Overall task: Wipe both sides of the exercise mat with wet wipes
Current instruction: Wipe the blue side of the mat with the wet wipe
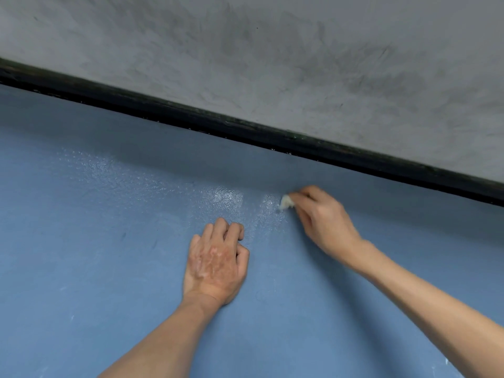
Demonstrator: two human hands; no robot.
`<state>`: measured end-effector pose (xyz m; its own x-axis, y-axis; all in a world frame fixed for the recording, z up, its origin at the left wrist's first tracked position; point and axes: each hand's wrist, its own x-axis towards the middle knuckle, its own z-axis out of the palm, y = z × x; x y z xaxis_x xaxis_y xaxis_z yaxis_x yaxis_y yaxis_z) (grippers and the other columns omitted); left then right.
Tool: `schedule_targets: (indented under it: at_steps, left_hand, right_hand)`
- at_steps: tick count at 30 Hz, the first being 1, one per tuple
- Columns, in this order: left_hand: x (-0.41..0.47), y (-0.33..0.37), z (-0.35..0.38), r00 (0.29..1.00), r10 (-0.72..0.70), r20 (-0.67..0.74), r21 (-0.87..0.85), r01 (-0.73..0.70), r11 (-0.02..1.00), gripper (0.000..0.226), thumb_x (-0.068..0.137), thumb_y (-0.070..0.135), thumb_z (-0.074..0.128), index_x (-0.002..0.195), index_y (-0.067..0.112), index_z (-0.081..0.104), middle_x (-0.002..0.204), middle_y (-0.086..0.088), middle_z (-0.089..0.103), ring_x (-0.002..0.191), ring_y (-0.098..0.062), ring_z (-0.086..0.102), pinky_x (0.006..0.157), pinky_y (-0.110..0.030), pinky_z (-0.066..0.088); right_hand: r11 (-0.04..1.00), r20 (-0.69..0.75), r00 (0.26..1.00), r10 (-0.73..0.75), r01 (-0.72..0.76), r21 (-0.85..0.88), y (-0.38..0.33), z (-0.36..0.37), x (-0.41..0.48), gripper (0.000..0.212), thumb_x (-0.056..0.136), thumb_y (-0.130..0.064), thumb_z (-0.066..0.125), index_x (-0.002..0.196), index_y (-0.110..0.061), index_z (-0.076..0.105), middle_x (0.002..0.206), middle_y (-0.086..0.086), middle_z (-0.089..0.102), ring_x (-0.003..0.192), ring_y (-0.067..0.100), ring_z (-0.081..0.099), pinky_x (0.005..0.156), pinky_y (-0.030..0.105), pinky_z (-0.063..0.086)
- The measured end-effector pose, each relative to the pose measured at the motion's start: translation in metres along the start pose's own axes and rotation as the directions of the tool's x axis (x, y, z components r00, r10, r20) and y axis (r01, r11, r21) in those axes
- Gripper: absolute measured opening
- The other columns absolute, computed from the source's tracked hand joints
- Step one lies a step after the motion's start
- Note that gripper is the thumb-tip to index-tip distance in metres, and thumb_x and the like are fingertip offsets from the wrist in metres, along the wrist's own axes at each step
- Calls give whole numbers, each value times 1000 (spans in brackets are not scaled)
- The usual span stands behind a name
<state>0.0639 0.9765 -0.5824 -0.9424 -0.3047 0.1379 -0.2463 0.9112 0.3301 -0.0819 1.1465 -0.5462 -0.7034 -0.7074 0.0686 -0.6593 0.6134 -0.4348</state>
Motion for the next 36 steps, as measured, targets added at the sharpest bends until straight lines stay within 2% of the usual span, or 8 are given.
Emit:
schedule_targets:
  at_steps: [4,12,19,25,27,28,30,36]
  left_hand:
    - [1,0,0,1000,1,-10,2,-1,1000,17,78,24,39,86,22,54,81,2,49,70,-22,49,58,-36,37]
    - [1,0,0,1000,5,7,15,-5,1000,18,78,24,39,86,21,55,81,0,50,70,-24,50,58,-38,39]
    - [0,0,-1,1000,5,-1,23,-5,1000,19,79,24,39,86,21,56,81,0,49,70,-24,50,59,-37,38]
    - [2,0,0,1000,1,-1,9,-1,1000,18,78,24,39,86,21,56,82,-1,51,72,-25,51,60,-39,39]
    - [1,0,0,1000,-1,3,8,1,1000,19,78,24,39,86,21,56,82,-1,50,71,-25,50,59,-38,39]
    - [1,0,0,1000,-2,5,7,2,1000,19,78,24,39,86,21,56,82,-1,50,71,-25,51,59,-38,39]
    - [1,0,0,1000,-3,7,12,3,1000,19,78,25,40,86,21,56,82,-1,50,71,-25,51,59,-38,39]
    - [0,-1,1,1000,-1,6,30,1,1000,18,78,25,41,88,21,55,83,-1,49,72,-24,50,61,-36,35]
  right_hand:
    - [999,-73,996,52,-52,-3,-3,5,6,37,87,7,54,105,-20,71,93,4,60,82,25,62,69,40,53]
    - [980,226,957,-180,155,121,-49,11,-88,28,89,-8,49,110,-26,51,93,2,53,76,19,52,58,29,50]
    - [997,19,999,27,-29,75,-46,22,-18,32,88,3,54,105,-20,68,89,5,52,74,26,55,61,33,50]
    - [987,361,921,-146,109,122,-92,44,-128,18,87,-24,55,104,-30,50,96,-14,42,73,4,55,59,12,38]
    - [965,417,883,-218,132,224,-96,42,-146,31,103,-40,24,110,-29,52,102,-14,41,83,5,55,66,12,39]
    - [939,354,886,-299,209,272,-92,42,-145,50,104,-45,10,114,-23,54,107,-8,44,90,11,53,72,18,40]
    - [917,345,856,-385,313,246,-82,34,-115,39,105,-38,20,112,-22,55,102,-1,46,89,16,47,72,26,42]
    - [999,-17,1000,-14,15,36,-45,25,-40,28,87,-1,52,103,-21,65,86,4,53,77,25,51,64,32,47]
